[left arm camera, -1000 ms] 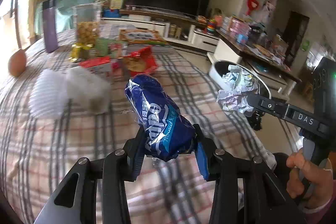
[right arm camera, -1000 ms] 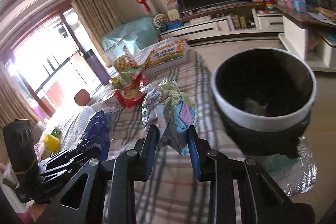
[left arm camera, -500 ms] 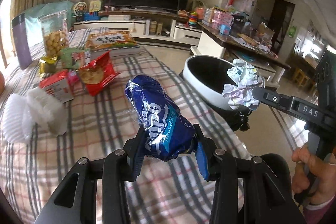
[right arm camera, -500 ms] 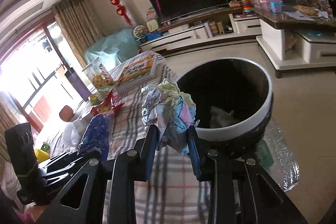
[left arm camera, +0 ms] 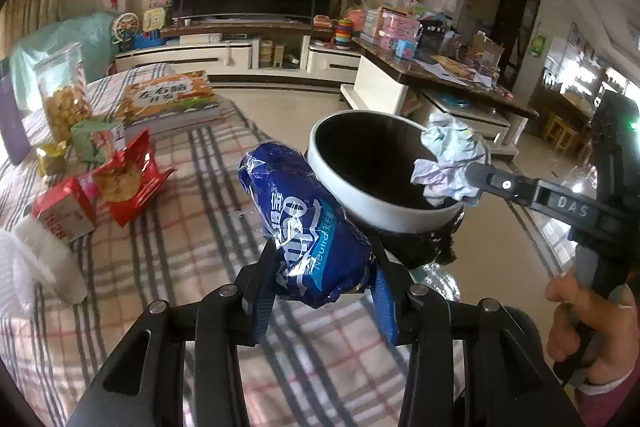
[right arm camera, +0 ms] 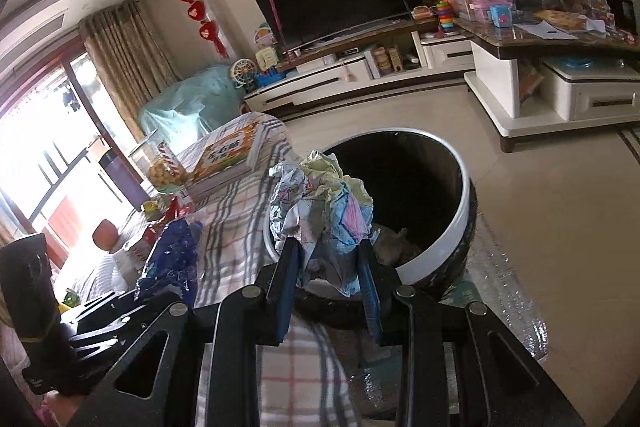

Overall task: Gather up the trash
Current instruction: 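Carry both items over the bin and open both grippers to drop them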

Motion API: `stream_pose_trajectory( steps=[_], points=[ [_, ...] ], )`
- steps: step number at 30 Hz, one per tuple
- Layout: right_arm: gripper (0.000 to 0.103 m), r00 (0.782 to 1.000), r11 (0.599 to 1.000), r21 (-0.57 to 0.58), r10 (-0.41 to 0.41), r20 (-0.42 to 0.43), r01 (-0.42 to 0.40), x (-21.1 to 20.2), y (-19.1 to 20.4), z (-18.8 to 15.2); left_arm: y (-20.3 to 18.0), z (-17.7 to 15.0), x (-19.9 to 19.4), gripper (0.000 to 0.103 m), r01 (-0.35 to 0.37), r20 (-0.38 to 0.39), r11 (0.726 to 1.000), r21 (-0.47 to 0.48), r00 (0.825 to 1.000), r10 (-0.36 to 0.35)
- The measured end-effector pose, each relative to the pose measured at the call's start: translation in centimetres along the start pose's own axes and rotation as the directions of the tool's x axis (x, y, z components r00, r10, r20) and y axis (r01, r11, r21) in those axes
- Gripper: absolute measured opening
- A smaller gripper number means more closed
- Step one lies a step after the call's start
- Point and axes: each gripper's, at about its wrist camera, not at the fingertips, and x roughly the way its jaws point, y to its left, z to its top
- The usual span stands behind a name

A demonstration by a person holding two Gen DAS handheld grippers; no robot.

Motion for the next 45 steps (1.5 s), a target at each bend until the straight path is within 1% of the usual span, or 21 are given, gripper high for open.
stream_pose_trajectory(
  steps=[8,13,20,25,37,40,41,43,44,45],
  points=[
    [0.029,1.000,1.000,0.006,-0.025,-0.003,0.025,0.6,-1.1,1.2,-1.2,1.9,1.7,0.041,0.024,0.009,0.999,0.037,1.000,-0.025],
    [0.029,0.999,0.999,0.012,-0.034,0.003,0.033,0.9,-1.7,2.0,-1.8,3.0,3.0,0.041,0.036,0.001,0.998,0.057,0.999,-0.036],
    [0.030,0.999,0.999,0.011,-0.042,-0.015,0.042,1.7,-2.0,2.5,-2.4,4.4,4.6,0.041,0.054,-0.008,0.996,0.074,0.999,-0.054],
    [0.030,0.999,0.999,0.023,-0.047,-0.026,0.047,2.1,-2.5,2.8,-3.0,4.8,5.7,0.041,0.070,-0.022,0.993,0.090,0.997,-0.068],
    [0.031,0.996,0.997,0.035,-0.067,-0.057,0.070,3.6,-3.3,3.4,-3.6,6.2,8.0,0.042,0.118,-0.036,0.990,0.082,0.993,-0.116],
    [0.033,0.996,0.997,0.037,-0.071,-0.061,0.073,3.9,-3.4,3.5,-3.7,6.3,8.7,0.044,0.121,-0.050,0.990,0.078,0.992,-0.117],
    [0.033,0.995,0.997,0.039,-0.070,-0.064,0.073,3.9,-3.5,3.6,-3.8,6.3,8.6,0.047,0.122,-0.050,0.990,0.075,0.992,-0.119],
    [0.035,0.995,0.996,0.044,-0.069,-0.071,0.072,4.2,-3.8,3.7,-3.9,6.3,8.8,0.050,0.128,-0.049,0.989,0.071,0.991,-0.125],
    [0.036,0.995,0.996,0.049,-0.071,-0.071,0.074,4.3,-3.9,3.7,-3.9,6.3,8.8,0.054,0.125,-0.049,0.990,0.068,0.991,-0.122],
    [0.041,0.995,0.996,0.055,-0.070,-0.073,0.074,4.3,-4.0,3.7,-3.9,6.3,8.9,0.055,0.127,-0.049,0.990,0.066,0.991,-0.124]
  ],
)
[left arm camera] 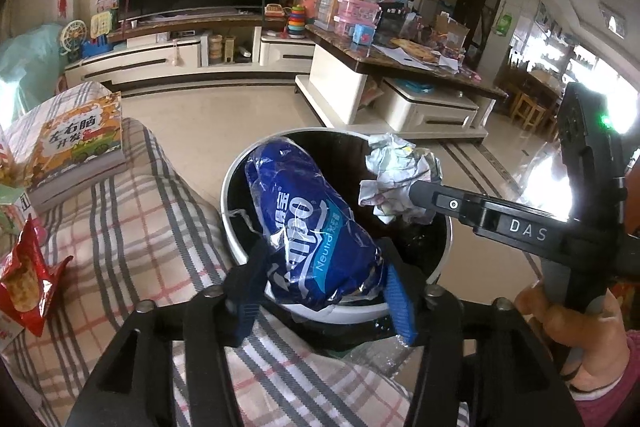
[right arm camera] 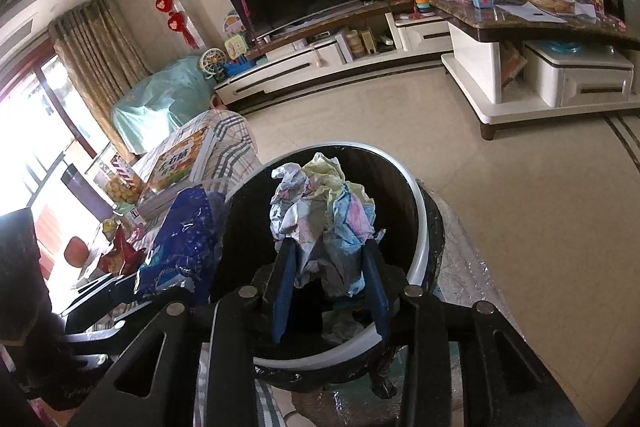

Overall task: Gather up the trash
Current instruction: 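Carry both items over the bin and open both grippers to drop them, then grasp white foam fruit net with left gripper while right gripper grasps white foam block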

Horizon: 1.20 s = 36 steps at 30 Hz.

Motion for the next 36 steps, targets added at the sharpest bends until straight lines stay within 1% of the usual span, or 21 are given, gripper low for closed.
stream_pose_trajectory(
  steps=[1,2,3,7,9,10,14,18,20,22,23,24,27,29,31,36],
  points=[
    [0.042,1.000,1.000,0.008,0.006,-0.002,-0.006,0.0,-0.1,0.0,0.0,0.0,0.0,0.055,-0.001,-0.002,1.000,-0.002,1.000,0.001],
    [0.047,1.000,1.000,0.017,0.007,-0.002,-0.007,0.0,-0.2,0.0,0.0,0.0,0.1,0.057,-0.006,-0.004,1.000,-0.003,1.000,0.006],
    [0.052,1.000,1.000,0.023,0.010,0.001,-0.010,0.0,-0.2,-0.1,0.0,-0.1,0.0,0.063,-0.014,-0.004,1.000,-0.007,1.000,0.014],
    [0.058,1.000,0.999,0.035,0.013,0.015,-0.013,-0.5,-0.3,-0.2,0.7,-1.2,-0.7,0.064,-0.024,-0.001,0.999,-0.039,1.000,0.024],
    [0.069,1.000,0.999,0.045,0.015,0.022,-0.016,-0.8,-0.3,-0.5,1.1,-1.9,-1.1,0.066,-0.025,0.003,0.998,-0.061,1.000,0.025],
    [0.072,0.999,0.999,0.050,0.019,0.027,-0.021,-1.0,-0.2,-0.7,1.3,-2.2,-1.3,0.067,-0.025,0.006,0.997,-0.072,1.000,0.025],
    [0.073,0.998,0.998,0.056,0.032,0.047,-0.035,-1.8,0.3,-1.5,2.2,-3.5,-2.5,0.068,-0.024,0.015,0.993,-0.116,1.000,0.026],
    [0.073,0.997,0.998,0.036,0.054,0.057,-0.056,-2.5,1.8,-2.5,3.1,-5.3,-4.4,0.068,-0.042,0.034,0.990,-0.136,0.998,0.047],
    [0.073,0.996,0.997,0.019,0.067,0.056,-0.068,-2.7,2.9,-3.0,4.0,-6.3,-5.5,0.068,-0.065,0.041,0.986,-0.151,0.997,0.072],
    [0.076,0.995,0.997,0.002,0.078,0.054,-0.078,-2.8,3.9,-3.4,4.7,-7.3,-6.5,0.068,-0.077,0.044,0.982,-0.171,0.995,0.086],
    [0.080,0.995,0.996,-0.008,0.084,0.054,-0.084,-2.7,4.4,-3.6,5.0,-7.8,-6.8,0.068,-0.081,0.043,0.980,-0.181,0.995,0.091],
    [0.082,0.994,0.996,-0.021,0.092,0.052,-0.091,-2.7,5.0,-3.9,5.4,-8.5,-7.5,0.068,-0.091,0.042,0.977,-0.195,0.994,0.101],
    [0.084,0.993,0.993,-0.057,0.109,0.039,-0.107,-2.4,6.6,-4.4,6.6,-9.7,-8.8,0.068,-0.119,0.037,0.967,-0.224,0.991,0.131],
    [0.085,0.992,0.989,-0.083,0.125,0.026,-0.123,-2.2,7.9,-5.0,7.5,-10.7,-10.0,0.068,-0.142,0.037,0.958,-0.251,0.987,0.156],
    [0.088,0.989,0.985,-0.102,0.144,0.012,-0.142,-1.8,9.0,-5.6,8.7,-11.8,-11.1,0.068,-0.157,0.027,0.945,-0.286,0.985,0.172],
    [0.088,0.982,0.974,-0.129,0.185,-0.038,-0.189,-0.3,11.6,-7.2,9.8,-13.8,-13.4,0.068,-0.206,0.010,0.921,-0.331,0.975,0.221]
  ],
)
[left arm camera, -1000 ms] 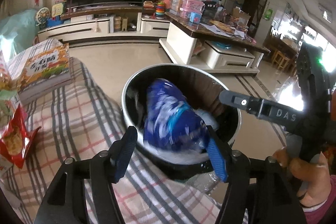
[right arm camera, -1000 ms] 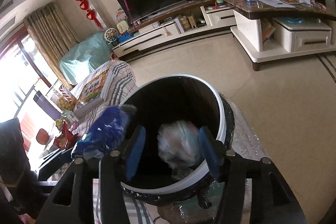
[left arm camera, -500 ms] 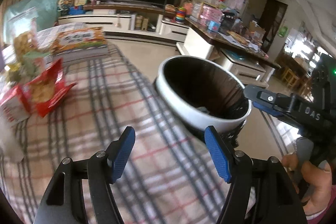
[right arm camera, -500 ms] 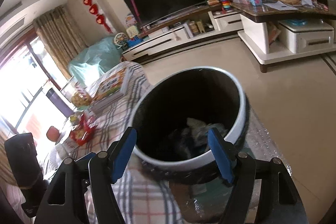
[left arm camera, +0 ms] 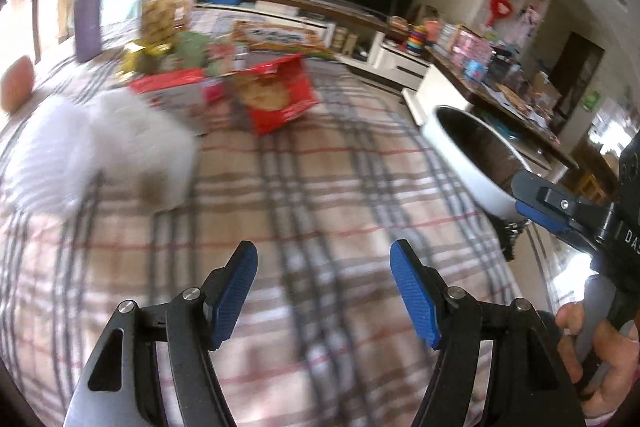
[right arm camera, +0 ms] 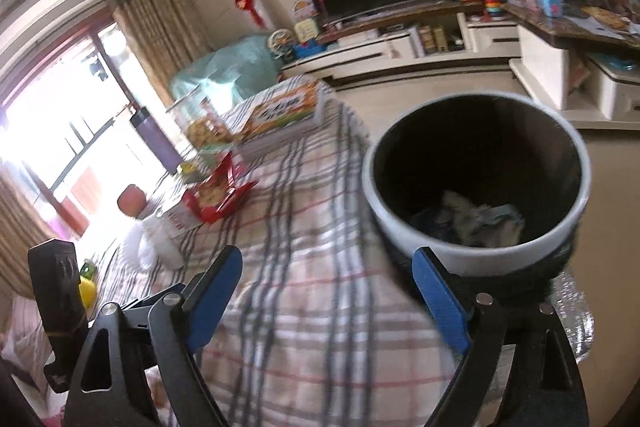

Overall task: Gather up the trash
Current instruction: 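Grasp white foam fruit net with left gripper while right gripper grasps white foam block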

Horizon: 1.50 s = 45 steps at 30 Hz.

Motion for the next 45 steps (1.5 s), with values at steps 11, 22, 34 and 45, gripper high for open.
stream_pose_trajectory(
  steps=[11,22,34,45],
  points=[
    [0.090,0.993,0.994,-0.061,0.087,-0.077,-0.092,2.9,5.2,-1.7,3.8,-3.1,-4.9,0.069,-0.090,0.013,0.992,-0.088,0.996,0.091],
    [0.095,0.978,0.978,-0.112,0.160,-0.132,-0.175,5.4,9.2,-3.1,7.3,-5.1,-9.2,0.072,-0.179,0.034,0.969,-0.171,0.982,0.188],
    [0.094,0.960,0.956,-0.171,0.203,-0.192,-0.237,8.3,12.9,-3.1,9.9,-3.1,-10.3,0.072,-0.227,0.043,0.956,-0.185,0.970,0.239],
    [0.094,0.954,0.948,-0.186,0.217,-0.209,-0.256,11.0,14.8,-2.2,12.3,-0.8,-8.3,0.072,-0.178,0.026,0.969,-0.170,0.982,0.185]
  ],
)
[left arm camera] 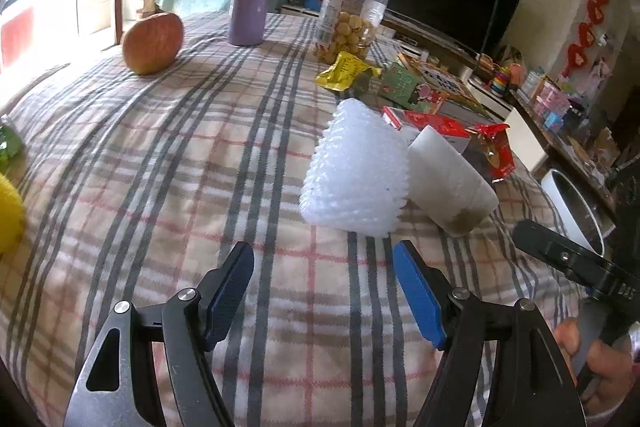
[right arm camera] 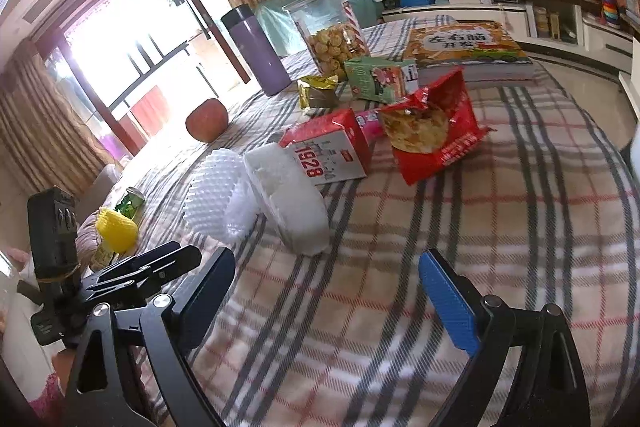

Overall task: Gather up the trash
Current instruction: 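Grasp white foam fruit net with left gripper while right gripper grasps white foam block, then carry foam net and foam block over the bin and open both grippers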

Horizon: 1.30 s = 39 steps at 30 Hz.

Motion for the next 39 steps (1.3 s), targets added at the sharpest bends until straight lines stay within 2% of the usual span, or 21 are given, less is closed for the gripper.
stream_pose_trajectory(
  steps=[3,10,11,12,13,18,20,24,30,35,39],
  points=[
    [0.089,1.000,1.000,-0.010,0.010,-0.008,-0.010,0.8,0.2,0.5,-0.1,0.7,0.7,0.072,0.016,-0.001,1.000,0.025,1.000,-0.016],
    [0.058,0.996,0.998,0.010,0.061,-0.058,-0.061,3.3,0.1,1.7,-0.4,2.0,2.8,0.069,0.048,-0.002,0.997,0.060,0.999,-0.048],
    [0.054,0.996,0.998,0.009,0.067,-0.067,-0.066,3.6,0.2,1.7,-0.5,2.0,2.9,0.063,0.049,-0.002,0.997,0.063,0.999,-0.049],
    [0.045,0.994,0.997,0.008,0.074,-0.077,-0.073,3.9,0.2,1.6,-0.6,2.1,3.2,0.052,0.058,-0.010,0.996,0.069,0.998,-0.057],
    [0.036,0.993,0.997,0.009,0.080,-0.084,-0.080,4.1,0.2,1.5,-0.6,2.1,3.5,0.050,0.061,-0.016,0.996,0.071,0.998,-0.060],
    [0.034,0.994,0.997,0.013,0.082,-0.070,-0.082,3.4,0.2,1.0,-0.7,2.0,3.1,0.033,0.055,0.006,0.996,0.070,0.998,-0.056],
    [0.034,0.995,0.997,0.020,0.072,-0.063,-0.071,2.6,-0.1,0.7,-0.8,1.8,2.6,0.031,0.060,0.020,0.996,0.065,0.998,-0.062],
    [0.034,0.999,0.999,0.022,0.040,-0.033,-0.039,0.4,-0.9,-0.3,-1.7,1.2,1.5,0.029,0.077,0.041,0.994,0.073,0.996,-0.080],
    [0.034,0.996,0.997,0.004,-0.082,0.036,0.082,-4.1,-2.5,-2.1,-4.9,0.2,1.4,0.029,0.137,0.019,0.982,0.131,0.990,-0.141],
    [0.034,0.977,0.982,0.007,-0.188,0.102,0.188,-7.7,-4.1,-3.0,-8.4,-0.6,2.1,0.029,0.194,-0.018,0.963,0.190,0.981,-0.194],
    [0.034,0.964,0.974,0.053,-0.227,0.140,0.222,-10.4,-5.8,-3.5,-11.1,-0.9,2.9,0.029,0.241,-0.050,0.946,0.219,0.971,-0.235]
  ],
)
